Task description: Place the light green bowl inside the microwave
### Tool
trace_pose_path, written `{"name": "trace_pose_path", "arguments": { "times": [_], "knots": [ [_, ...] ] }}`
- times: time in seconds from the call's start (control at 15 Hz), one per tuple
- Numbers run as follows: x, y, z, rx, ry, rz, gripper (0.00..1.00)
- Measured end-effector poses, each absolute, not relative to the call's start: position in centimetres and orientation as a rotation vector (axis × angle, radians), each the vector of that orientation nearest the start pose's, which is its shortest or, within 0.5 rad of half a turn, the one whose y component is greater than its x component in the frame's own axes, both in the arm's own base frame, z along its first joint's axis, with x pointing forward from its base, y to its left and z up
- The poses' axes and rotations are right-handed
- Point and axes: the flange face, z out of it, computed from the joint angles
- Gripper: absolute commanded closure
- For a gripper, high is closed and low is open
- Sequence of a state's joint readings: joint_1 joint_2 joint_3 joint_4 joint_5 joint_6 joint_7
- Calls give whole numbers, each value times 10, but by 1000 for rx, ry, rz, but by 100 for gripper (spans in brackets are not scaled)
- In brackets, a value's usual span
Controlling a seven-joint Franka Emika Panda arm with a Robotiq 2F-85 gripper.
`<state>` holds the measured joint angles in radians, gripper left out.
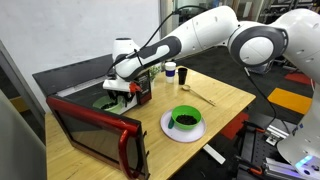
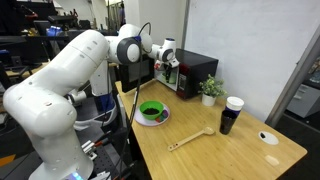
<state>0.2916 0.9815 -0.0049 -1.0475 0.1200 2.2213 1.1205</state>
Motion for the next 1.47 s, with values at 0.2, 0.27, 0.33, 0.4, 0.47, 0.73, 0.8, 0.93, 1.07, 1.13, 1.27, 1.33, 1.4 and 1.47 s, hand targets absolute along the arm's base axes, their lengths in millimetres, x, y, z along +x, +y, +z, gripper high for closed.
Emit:
{"name": "trace_pose_path", "arguments": {
  "times": [0.2, 0.27, 0.33, 0.4, 0.47, 0.73, 0.8, 0.93, 1.07, 1.13, 1.27, 1.33, 1.4, 1.47],
  "knots": [
    [762, 230, 256, -2651, 1272, -122, 40],
    [762, 231, 256, -2651, 1271, -122, 36],
    [762, 231, 256, -2652, 1270, -122, 26],
    [762, 232, 257, -2654, 1268, -123, 22],
    [762, 233, 257, -2659, 1263, -129, 32],
    [760, 245, 259, -2692, 1219, -182, 35],
    [759, 249, 259, -2699, 1205, -197, 36],
    [757, 257, 260, -2713, 1179, -229, 33],
    [755, 265, 260, -2726, 1153, -273, 32],
    [754, 268, 260, -2736, 1144, -296, 31],
    [752, 276, 259, -2760, 1135, -357, 31],
    [750, 280, 258, -2776, 1132, -390, 32],
    [748, 284, 257, -2794, 1129, -423, 32],
    [745, 289, 256, -2812, 1128, -455, 33]
  ]
}}
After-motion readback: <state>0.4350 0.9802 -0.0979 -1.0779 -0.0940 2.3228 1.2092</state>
